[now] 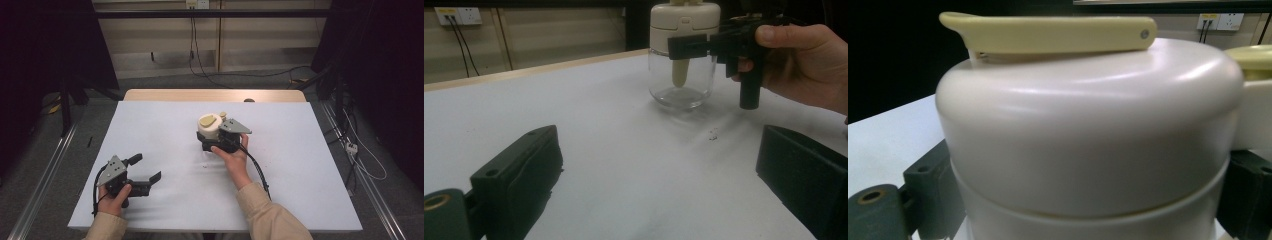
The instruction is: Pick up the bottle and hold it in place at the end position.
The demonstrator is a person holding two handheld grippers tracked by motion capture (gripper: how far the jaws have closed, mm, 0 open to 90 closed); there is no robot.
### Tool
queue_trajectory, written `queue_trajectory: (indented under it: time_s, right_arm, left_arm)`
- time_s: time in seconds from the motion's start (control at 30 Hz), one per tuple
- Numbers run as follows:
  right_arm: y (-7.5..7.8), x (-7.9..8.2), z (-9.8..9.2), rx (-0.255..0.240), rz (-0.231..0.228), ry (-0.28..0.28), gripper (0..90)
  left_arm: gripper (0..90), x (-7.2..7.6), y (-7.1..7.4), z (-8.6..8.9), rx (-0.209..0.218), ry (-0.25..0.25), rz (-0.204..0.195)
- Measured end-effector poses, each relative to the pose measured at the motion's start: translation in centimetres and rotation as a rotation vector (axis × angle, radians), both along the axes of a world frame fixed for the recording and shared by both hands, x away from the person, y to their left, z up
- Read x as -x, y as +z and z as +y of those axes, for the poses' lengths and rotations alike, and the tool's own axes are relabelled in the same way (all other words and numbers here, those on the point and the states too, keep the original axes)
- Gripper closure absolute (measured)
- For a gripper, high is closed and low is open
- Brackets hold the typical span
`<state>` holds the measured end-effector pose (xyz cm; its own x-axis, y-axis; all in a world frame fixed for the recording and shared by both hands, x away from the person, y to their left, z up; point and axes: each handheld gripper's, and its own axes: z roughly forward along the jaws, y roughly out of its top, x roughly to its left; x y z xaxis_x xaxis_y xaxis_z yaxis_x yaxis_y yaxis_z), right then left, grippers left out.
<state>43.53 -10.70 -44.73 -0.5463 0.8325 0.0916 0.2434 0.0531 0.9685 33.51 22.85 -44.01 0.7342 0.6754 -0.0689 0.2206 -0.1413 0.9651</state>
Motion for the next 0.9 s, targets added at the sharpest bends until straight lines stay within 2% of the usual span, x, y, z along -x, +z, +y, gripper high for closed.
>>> queue_trajectory:
  time_s: [0.3, 0.9]
  right_arm:
    - [-0.27, -0.32, -0.38, 0.005, 0.008, -0.011, 7.0]
    - [-0.75, -0.50, -0.25, -0.003, 0.025, -0.009, 7.0]
  left_arm:
    - [4.0, 0.01, -0.02, 0.09, 0.013, 0.006, 0.000]
    - [4.0, -0.04, -0.13, 0.13, 0.001, 0.001, 0.005]
